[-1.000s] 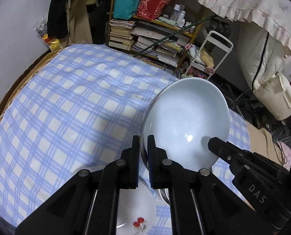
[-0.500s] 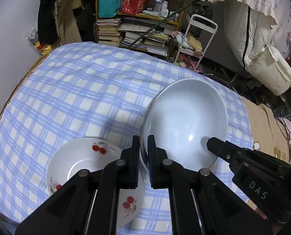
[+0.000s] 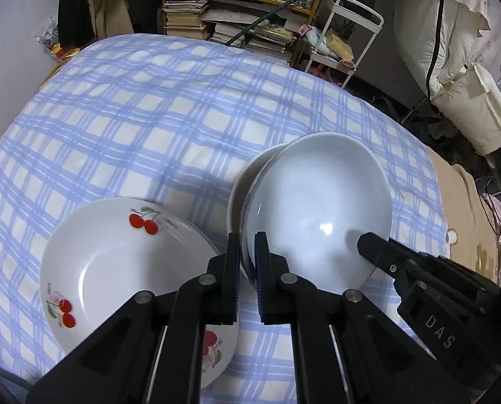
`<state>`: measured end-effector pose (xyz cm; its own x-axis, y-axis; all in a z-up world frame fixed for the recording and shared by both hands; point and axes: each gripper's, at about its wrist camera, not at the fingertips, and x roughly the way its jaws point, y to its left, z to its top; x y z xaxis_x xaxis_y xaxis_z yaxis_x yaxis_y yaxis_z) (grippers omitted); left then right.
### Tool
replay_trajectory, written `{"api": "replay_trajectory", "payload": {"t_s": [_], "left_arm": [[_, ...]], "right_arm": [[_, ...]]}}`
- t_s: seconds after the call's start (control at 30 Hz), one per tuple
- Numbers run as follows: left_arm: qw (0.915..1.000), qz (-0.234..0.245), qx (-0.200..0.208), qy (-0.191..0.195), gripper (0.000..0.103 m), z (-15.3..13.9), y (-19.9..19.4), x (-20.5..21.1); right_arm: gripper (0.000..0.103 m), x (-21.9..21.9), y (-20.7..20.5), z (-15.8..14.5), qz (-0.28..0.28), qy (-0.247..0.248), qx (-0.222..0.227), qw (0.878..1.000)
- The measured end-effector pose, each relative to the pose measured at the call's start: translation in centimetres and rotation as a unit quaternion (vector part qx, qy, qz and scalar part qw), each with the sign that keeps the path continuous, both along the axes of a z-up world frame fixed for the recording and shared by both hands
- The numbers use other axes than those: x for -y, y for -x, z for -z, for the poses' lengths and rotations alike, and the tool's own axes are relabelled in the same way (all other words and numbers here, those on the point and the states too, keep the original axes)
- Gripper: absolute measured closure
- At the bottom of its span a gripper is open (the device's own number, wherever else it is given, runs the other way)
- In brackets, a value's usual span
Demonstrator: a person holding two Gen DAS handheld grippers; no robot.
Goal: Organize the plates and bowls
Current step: 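Carry the red-patterned bowl into the nested white bowls with both tools, then open both tools to release the bowl and lift away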
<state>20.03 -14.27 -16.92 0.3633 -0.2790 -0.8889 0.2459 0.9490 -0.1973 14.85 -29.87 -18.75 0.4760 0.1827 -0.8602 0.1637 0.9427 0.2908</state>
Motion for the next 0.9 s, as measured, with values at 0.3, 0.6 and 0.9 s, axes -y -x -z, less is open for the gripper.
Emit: {"api": "replay_trajectory", "payload": {"t_s": [0.3, 0.6, 0.9], "left_arm": [[0.9998, 0.021, 0.003, -0.005, 0.092, 0.9, -0.2, 0.7], [0.9995, 0.024, 0.016, -0.008, 0.091, 0.1, 0.5, 0.5], [0.9978, 0.03, 0.057, -0.019, 0.089, -3.5, 2.2, -0.6]], "right_arm": [[0.093, -0.2, -0.1, 1.1, 0.014, 0.038, 0.003, 0.999], [0.093, 0.1, 0.2, 1.0, 0.018, 0.035, 0.007, 0.999], [0.09, 0.2, 0.6, 0.0, 0.022, 0.029, 0.016, 0.999]]}}
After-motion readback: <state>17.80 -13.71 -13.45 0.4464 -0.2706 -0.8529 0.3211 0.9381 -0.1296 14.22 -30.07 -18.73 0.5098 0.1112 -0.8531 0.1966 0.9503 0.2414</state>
